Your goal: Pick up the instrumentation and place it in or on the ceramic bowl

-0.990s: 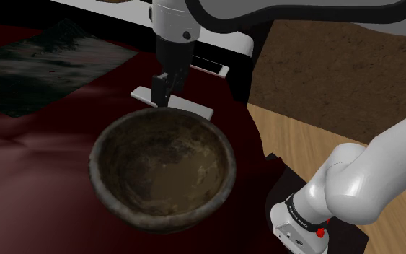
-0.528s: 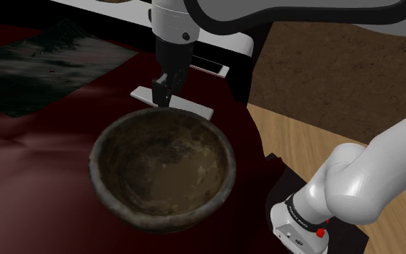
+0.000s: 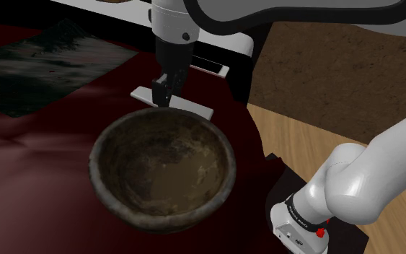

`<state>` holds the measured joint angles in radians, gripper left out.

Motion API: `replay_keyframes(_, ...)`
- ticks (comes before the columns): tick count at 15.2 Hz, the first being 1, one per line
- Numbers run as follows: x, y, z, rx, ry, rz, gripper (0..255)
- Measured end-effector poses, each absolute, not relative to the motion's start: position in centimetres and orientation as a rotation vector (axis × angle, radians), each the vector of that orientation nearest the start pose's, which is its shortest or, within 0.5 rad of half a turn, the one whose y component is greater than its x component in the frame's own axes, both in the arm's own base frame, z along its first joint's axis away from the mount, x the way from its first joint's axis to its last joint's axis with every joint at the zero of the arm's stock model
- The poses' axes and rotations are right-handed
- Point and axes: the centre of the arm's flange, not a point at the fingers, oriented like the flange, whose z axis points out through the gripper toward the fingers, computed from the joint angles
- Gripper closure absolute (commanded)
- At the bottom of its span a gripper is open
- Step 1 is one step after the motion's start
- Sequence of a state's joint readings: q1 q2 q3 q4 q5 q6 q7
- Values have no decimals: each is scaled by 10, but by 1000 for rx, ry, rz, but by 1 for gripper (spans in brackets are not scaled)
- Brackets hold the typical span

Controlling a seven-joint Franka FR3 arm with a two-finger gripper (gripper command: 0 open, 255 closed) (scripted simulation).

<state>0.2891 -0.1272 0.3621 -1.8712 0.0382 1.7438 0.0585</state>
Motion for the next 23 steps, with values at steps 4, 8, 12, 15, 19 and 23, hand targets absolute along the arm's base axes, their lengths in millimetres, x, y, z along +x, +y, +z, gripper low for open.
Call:
replay_keyframes(4, 409, 328, 571, -3018, -906, 8, 255)
replay_keyframes(8, 409, 327, 592, -3018, -906, 8, 255)
replay_keyframes(12, 409, 328, 612, -3018, -906, 8, 255)
replay_keyframes(15, 409, 327, 628, -3018, -906, 8, 255)
replay_keyframes(19, 410, 328, 650, -3018, -906, 8, 255)
replay_keyframes(23, 410, 328, 672, -3018, -906, 8, 255)
